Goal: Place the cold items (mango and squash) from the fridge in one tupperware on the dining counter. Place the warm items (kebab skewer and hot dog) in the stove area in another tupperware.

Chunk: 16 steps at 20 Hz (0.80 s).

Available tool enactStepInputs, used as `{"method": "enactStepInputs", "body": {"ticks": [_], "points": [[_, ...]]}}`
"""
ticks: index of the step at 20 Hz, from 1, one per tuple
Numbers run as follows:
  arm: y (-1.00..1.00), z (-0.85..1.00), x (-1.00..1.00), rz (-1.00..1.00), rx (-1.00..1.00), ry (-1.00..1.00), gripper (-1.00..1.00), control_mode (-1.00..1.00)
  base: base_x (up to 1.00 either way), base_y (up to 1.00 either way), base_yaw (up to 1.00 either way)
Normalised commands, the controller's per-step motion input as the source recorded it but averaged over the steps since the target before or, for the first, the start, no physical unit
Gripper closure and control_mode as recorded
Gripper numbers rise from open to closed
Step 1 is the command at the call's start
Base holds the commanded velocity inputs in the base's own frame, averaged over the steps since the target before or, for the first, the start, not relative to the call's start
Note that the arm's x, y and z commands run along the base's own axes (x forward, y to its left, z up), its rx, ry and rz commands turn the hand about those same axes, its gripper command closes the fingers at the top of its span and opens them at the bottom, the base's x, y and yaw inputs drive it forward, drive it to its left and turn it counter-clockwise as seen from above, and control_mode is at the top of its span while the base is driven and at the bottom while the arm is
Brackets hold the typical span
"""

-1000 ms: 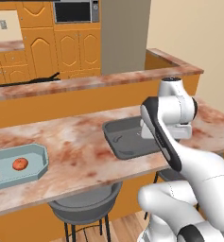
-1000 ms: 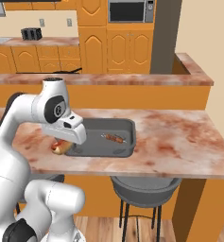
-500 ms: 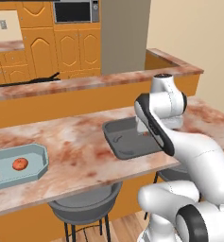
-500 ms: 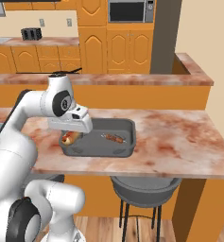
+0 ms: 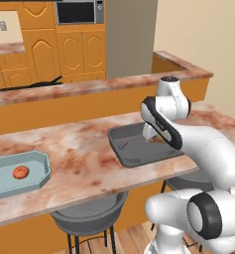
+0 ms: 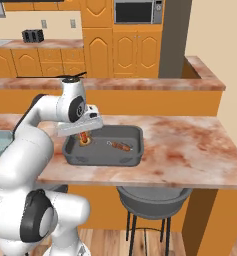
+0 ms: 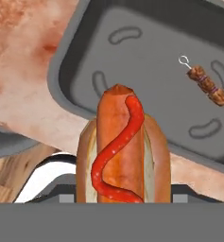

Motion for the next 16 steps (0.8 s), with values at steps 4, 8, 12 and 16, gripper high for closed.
{"method": "enactStepInputs", "body": {"ticks": [4, 8, 12, 16], "points": [[0.0, -0.42, 0.32, 0.84, 0.0, -0.05, 1.0, -1.0, 0.0, 0.0, 0.0], [0.0, -0.38, 0.5, 0.73, 0.0, 0.05, 1.0, -1.0, 0.0, 0.0, 0.0], [0.0, -0.17, 0.67, 0.41, 0.02, 0.09, 1.0, -1.0, 0.0, 0.0, 0.0], [0.14, -0.37, 0.67, 0.13, 0.0, 0.19, 1.0, -1.0, 0.0, 0.0, 0.0]]}}
